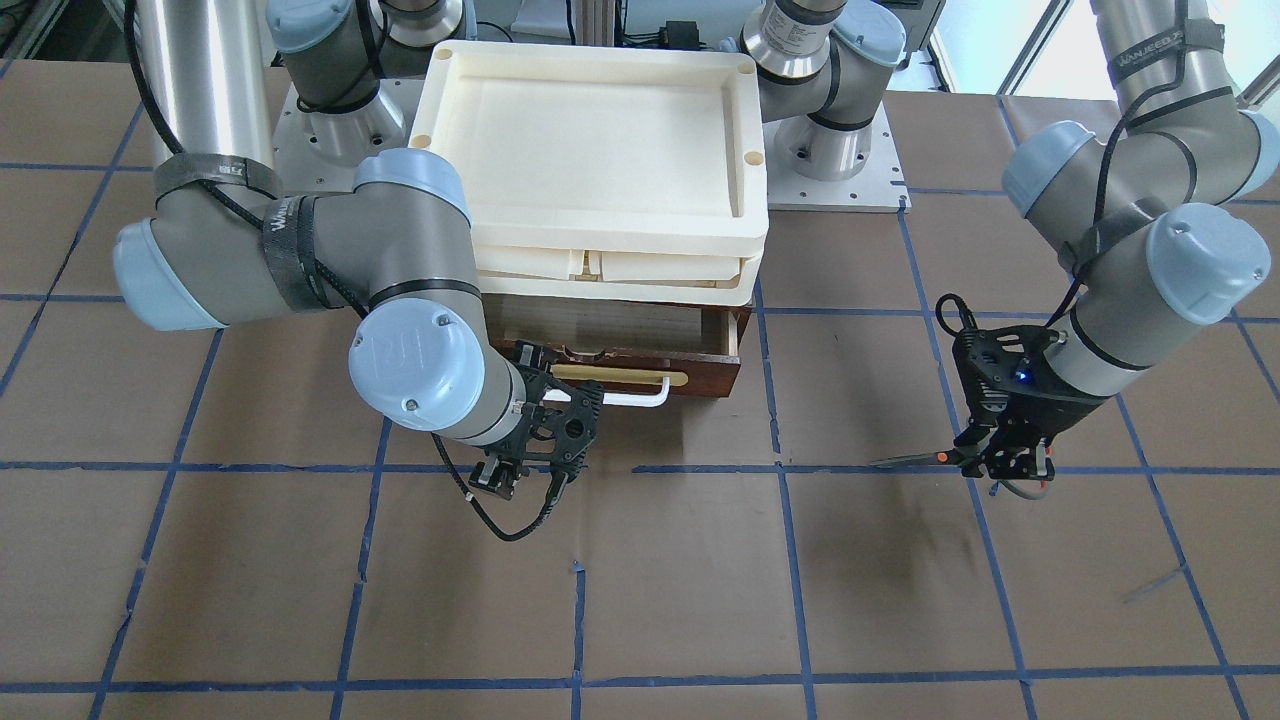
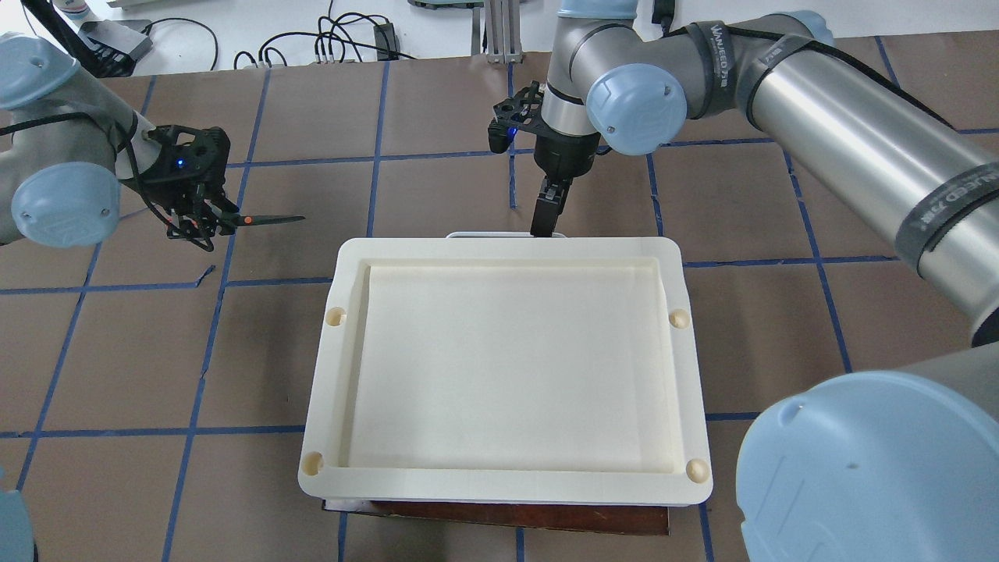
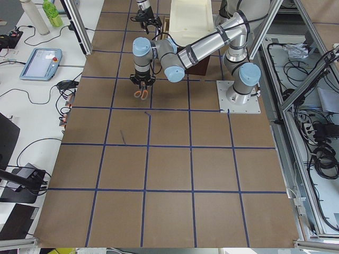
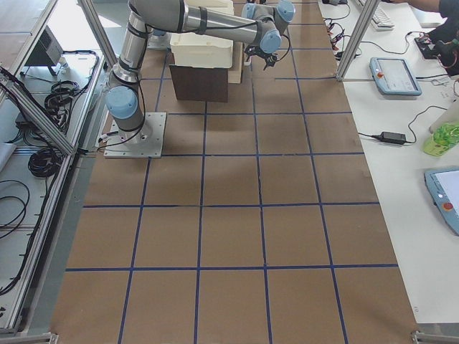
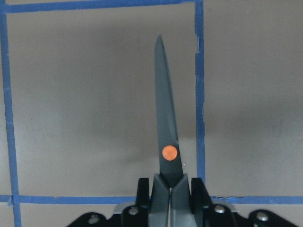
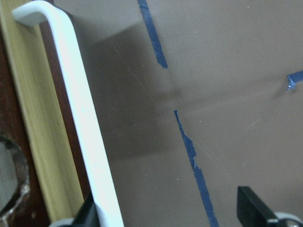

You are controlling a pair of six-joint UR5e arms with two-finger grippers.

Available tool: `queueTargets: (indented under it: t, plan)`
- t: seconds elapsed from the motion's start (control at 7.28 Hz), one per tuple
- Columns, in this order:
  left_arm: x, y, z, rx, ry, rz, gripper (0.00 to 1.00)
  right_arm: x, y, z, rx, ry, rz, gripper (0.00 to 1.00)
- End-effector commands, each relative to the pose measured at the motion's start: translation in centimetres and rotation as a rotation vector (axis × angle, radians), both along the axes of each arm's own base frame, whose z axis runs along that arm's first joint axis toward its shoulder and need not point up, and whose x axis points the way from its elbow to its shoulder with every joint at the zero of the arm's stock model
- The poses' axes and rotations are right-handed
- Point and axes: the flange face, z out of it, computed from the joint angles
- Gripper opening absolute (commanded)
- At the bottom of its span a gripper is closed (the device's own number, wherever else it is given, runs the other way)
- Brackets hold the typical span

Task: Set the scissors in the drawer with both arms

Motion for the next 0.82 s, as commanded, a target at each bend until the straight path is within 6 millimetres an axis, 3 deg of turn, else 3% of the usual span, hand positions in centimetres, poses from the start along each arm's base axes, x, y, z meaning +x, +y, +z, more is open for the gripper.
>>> queueTargets:
  t: [0.0,0.69]
  plan:
    - [-0.7,0.3,0.9,-0.006,0.016,-0.003,0.15,0.1,-0.9,-0.2,-0.007,-0.001,-0.001,1.0]
    - [-0.8,-0.1,2.5,-0.008,0.033,-0.004,0.15,0.4,-4.0,-0.8,-0.029,-0.008,-0.006,1.0]
